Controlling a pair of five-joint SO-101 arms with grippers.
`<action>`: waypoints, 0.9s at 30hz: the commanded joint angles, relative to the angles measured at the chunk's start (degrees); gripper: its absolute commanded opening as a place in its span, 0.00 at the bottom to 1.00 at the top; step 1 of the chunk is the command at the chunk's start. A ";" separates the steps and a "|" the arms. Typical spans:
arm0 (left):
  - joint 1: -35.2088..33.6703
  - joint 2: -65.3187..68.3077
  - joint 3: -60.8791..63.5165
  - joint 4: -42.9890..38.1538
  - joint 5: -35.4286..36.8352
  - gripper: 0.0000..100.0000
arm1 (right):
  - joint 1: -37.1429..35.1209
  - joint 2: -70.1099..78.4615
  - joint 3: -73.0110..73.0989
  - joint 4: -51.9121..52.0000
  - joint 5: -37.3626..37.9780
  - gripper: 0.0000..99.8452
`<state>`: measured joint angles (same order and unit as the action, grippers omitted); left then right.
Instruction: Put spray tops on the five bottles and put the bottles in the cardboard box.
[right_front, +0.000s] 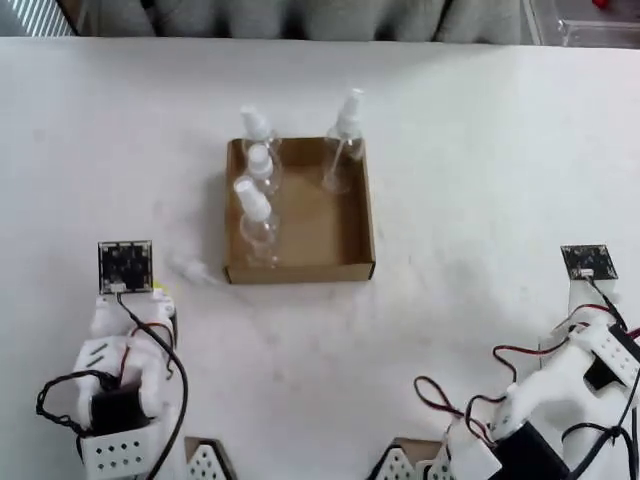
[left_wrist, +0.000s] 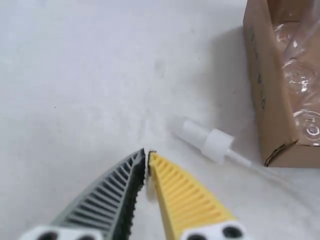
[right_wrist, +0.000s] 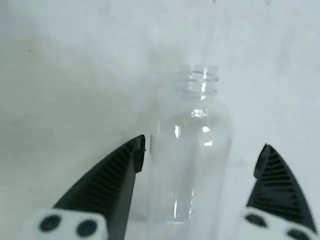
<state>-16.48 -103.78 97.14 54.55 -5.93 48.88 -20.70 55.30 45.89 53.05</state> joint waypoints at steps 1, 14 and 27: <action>-0.57 -0.57 -0.09 -1.41 -0.26 0.02 | 0.48 -0.22 -4.48 3.74 -0.44 0.25; -0.57 -0.57 -0.09 -1.41 -0.26 0.02 | -0.04 0.40 -4.75 -0.31 -0.44 0.21; -0.57 -0.57 -0.09 -1.41 -0.26 0.02 | -1.63 0.48 -4.57 0.04 -0.44 0.24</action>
<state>-16.48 -103.78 97.14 54.55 -5.93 48.70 -20.09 53.01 46.51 53.05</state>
